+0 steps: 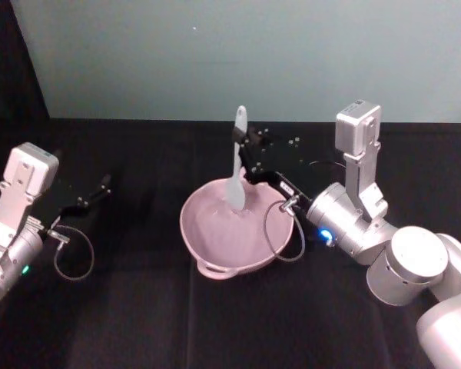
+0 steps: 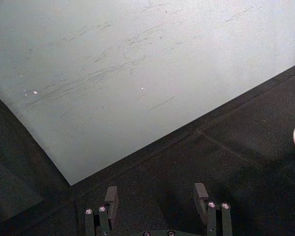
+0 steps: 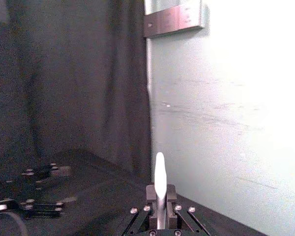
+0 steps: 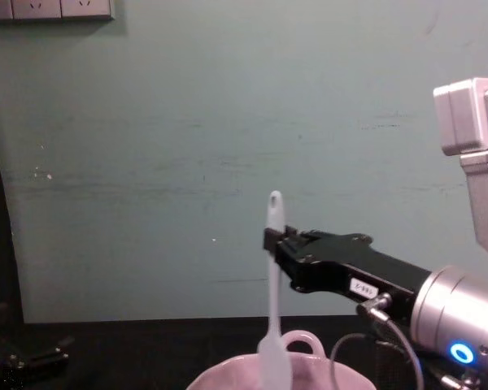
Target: Use the one hand to pick up the spoon and stir the clear water in the bowl.
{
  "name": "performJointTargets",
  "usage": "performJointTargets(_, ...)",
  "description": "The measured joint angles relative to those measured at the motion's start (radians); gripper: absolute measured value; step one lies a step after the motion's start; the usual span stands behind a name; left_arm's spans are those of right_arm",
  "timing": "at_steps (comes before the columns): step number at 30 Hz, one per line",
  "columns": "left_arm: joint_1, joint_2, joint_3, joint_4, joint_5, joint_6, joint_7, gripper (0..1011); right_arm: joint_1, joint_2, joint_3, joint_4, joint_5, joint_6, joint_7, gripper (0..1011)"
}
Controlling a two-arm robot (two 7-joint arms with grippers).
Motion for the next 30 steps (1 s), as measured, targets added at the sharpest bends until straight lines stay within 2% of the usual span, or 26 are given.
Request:
performJointTargets(7,0.000,0.000,0.000,0.000,0.000,0.000,0.000,1011,-0.009,0.015,0.030,-0.011,-0.029,-0.006,-0.018,110)
performJointTargets(11,0.000,0.000,0.000,0.000,0.000,0.000,0.000,1011,-0.037,0.042,0.055,-0.057,-0.035,0.007,-0.016,110)
performJointTargets(18,0.000,0.000,0.000,0.000,0.000,0.000,0.000,1011,-0.106,0.092,0.082,-0.164,0.011,0.062,0.032,110)
performJointTargets(23,0.000,0.000,0.000,0.000,0.000,0.000,0.000,1011,-0.144,0.107,0.079,-0.210,0.049,0.089,0.058,110)
performJointTargets(25,0.000,0.000,0.000,0.000,0.000,0.000,0.000,1011,-0.159,0.107,0.067,-0.227,0.068,0.098,0.068,110)
performJointTargets(30,0.000,0.000,0.000,0.000,0.000,0.000,0.000,1011,-0.159,0.094,0.043,-0.223,0.077,0.098,0.072,110)
